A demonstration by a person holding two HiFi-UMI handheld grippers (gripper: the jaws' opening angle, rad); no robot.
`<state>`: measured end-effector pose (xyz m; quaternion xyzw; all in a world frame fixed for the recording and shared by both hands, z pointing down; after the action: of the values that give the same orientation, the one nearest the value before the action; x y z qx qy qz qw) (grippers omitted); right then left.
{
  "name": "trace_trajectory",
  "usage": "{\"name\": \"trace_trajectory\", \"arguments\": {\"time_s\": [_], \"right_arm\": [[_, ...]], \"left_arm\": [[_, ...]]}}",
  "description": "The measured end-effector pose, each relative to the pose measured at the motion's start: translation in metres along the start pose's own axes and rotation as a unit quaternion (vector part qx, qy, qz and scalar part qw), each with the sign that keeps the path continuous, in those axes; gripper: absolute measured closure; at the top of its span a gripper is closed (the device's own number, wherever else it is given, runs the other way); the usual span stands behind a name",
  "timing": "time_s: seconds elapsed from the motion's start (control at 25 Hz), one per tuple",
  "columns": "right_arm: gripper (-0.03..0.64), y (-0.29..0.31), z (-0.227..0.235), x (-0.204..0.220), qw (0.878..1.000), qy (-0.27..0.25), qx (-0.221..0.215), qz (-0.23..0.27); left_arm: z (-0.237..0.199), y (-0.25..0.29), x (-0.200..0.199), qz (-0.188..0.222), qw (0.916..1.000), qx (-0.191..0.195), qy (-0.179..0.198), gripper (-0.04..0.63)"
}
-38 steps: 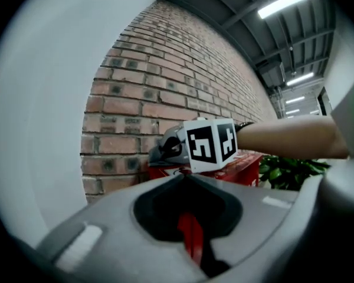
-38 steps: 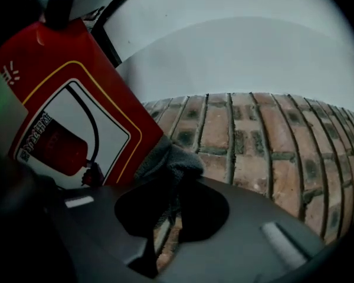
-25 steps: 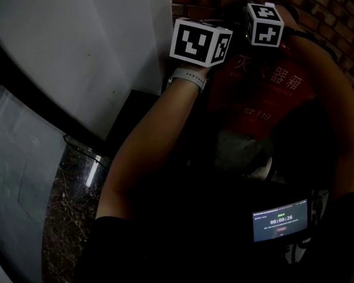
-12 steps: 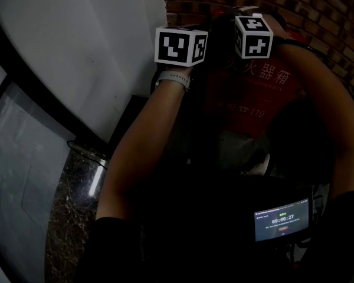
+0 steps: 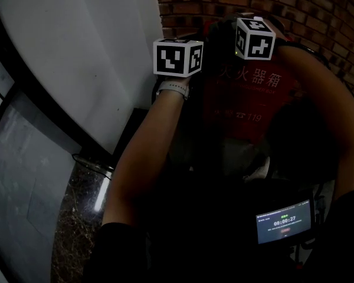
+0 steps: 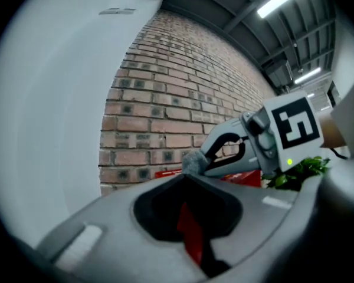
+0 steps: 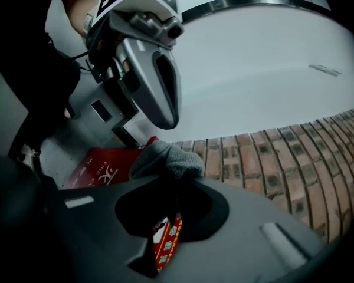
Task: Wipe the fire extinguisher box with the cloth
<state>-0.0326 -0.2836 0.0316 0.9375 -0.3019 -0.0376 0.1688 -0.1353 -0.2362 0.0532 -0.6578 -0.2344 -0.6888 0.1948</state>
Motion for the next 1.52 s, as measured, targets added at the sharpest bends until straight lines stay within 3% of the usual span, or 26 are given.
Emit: {"name": "trace_trajectory", "arguments": {"time_s": [0.36, 0.68, 1.08, 1.52], "right_arm": [[0.584, 0.020, 0.024, 0.057, 0.997, -0.020, 0.037, -0.068], [0.584, 0.069, 0.023, 0.102, 0.992, -0.028, 0.039, -0.120], [0.584, 0.113, 0.014, 0.107, 0.990, -0.049, 0.034, -0.126], [0.586, 0.089, 0.002, 0.091, 0.994, -0.039, 0.027, -0.099]], "left_arm": [[0.008, 0.030, 0.003, 0.002, 0.9999, 0.010, -0.002, 0.592], [0.006, 0.049, 0.008, -0.011, 0.9998, 0.013, 0.010, 0.592], [0.000, 0.057, 0.014, -0.002, 0.9998, 0.020, 0.006, 0.592], [0.001, 0.058, 0.016, -0.008, 0.9997, 0.007, 0.024, 0.592]]}}
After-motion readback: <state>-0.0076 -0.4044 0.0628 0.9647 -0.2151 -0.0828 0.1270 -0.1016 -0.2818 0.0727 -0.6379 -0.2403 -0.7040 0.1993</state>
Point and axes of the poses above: the fingertips, and each gripper's own axes: y forward along the fingers, z to its right, x out of its underside, the point moved 8 cm from there along -y, backward along the fingers, and after that the axes turned 10 degrees about x, right-handed, at the moved point
